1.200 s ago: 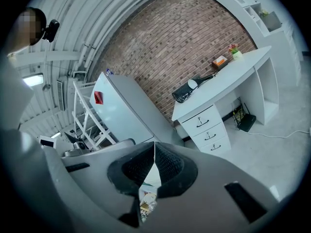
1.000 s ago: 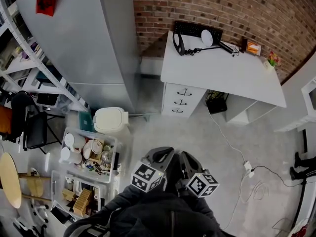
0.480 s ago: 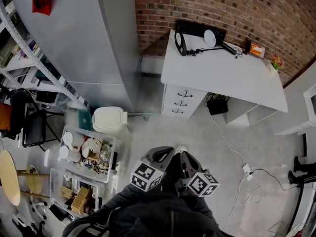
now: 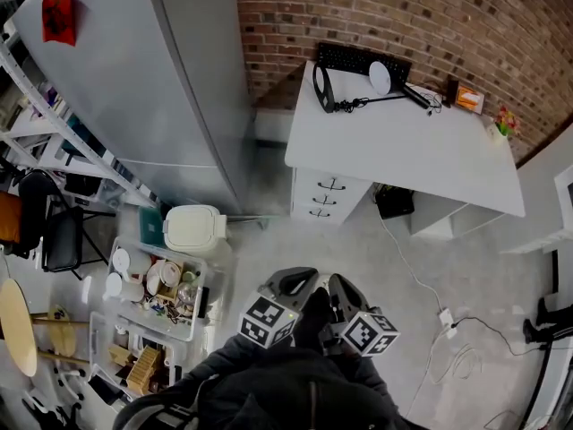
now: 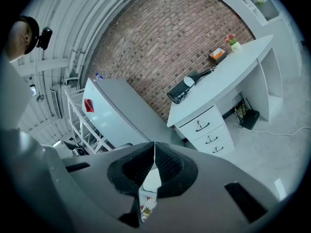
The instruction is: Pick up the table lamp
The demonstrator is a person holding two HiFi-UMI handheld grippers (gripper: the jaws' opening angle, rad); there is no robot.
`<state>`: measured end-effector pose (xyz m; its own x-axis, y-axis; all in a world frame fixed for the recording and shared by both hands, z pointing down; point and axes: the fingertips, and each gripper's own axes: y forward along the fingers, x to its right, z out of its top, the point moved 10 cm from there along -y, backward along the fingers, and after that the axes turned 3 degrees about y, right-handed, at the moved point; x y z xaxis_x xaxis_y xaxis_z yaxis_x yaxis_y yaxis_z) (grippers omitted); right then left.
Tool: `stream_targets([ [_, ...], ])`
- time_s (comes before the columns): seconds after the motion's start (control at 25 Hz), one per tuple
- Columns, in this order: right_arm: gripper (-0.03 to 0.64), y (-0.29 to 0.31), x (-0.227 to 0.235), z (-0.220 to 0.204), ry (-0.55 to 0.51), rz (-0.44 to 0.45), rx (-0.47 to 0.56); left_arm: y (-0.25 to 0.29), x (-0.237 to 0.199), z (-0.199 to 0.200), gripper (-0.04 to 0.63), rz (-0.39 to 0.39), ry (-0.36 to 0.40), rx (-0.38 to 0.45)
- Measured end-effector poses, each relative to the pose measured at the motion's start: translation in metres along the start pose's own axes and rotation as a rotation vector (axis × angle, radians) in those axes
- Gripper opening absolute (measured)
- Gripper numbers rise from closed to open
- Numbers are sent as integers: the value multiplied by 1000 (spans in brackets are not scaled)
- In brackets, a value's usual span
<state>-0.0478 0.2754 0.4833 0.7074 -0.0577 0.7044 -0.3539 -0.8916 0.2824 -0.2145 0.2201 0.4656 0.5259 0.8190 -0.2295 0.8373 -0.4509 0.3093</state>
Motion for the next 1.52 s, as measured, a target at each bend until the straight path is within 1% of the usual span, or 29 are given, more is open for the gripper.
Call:
stream_targets([
  [0.36, 12, 39, 26, 48, -6, 21, -21, 54, -25, 24, 8, 13, -8, -13],
  [0.56, 12, 52, 47, 78, 5, 5, -4, 87, -37, 40, 8, 15, -7, -7],
  [0.84, 11, 68, 75, 114, 10, -3, -5, 127, -49, 55, 8, 25, -23, -28],
  [1.24, 12, 84, 119, 166, -4, 8, 0, 193, -52, 75, 8, 28, -35, -3],
  [1.4, 12, 89, 133, 181, -20, 21, 3, 216, -51, 78, 8, 18, -54, -3],
  [1.52, 12, 89, 145, 193, -27, 5, 25, 232, -49, 81, 8, 0, -47, -2],
])
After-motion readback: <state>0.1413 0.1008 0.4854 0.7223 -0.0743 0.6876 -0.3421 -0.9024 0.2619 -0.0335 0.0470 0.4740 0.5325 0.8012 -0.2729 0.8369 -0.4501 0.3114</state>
